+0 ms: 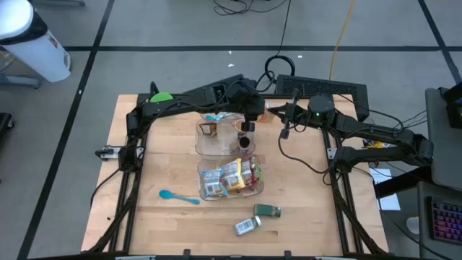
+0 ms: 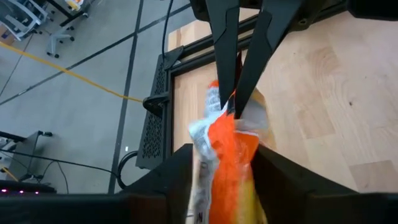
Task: Pick & Place Food Item
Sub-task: Put the orange noodle pack into the bottom transparent bin
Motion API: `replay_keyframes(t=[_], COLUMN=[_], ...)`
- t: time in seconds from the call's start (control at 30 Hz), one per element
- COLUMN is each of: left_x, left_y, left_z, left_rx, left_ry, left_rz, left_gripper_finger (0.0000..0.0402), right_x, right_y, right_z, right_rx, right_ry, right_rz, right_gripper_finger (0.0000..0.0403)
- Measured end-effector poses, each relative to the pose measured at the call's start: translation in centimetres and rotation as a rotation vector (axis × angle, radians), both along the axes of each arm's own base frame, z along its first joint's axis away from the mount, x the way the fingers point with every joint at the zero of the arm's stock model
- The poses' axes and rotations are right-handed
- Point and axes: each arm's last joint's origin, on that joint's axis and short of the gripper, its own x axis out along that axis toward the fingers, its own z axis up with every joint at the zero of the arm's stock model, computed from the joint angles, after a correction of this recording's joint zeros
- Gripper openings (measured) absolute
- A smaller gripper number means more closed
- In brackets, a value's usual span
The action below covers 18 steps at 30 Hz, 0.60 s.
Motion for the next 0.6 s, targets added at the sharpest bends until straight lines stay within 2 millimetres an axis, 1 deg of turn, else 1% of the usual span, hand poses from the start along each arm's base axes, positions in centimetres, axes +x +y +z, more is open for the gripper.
replay_keyframes(t=[0.17, 0.33, 0.47, 0.6], left_x=[0.03, 0.07, 0.06, 0.05], left_y=[-0.14, -0.22, -0.21, -0.21], left_z=[0.04, 0.1, 0.1, 0.08], left_rx=[0.003, 0.011, 0.016, 0.023], left_ry=[-0.001, -0.004, -0.001, 0.003], left_rz=[-0.007, -0.013, -0.016, -0.022], left_gripper_finger=[0.0205, 0.0229, 0.0229, 0.0207], right_x=[0.0, 0.0, 0.0, 0.01], right_y=[0.0, 0.0, 0.0, 0.0], right_z=[-0.04, -0.03, 0.0, 0.01], right_rx=[0.001, 0.001, -0.001, -0.005], right_ry=[0.0, 0.0, -0.003, -0.003], right_rz=[0.0, 0.0, 0.0, 0.0], right_gripper_finger=[0.0, 0.0, 0.0, 0.0])
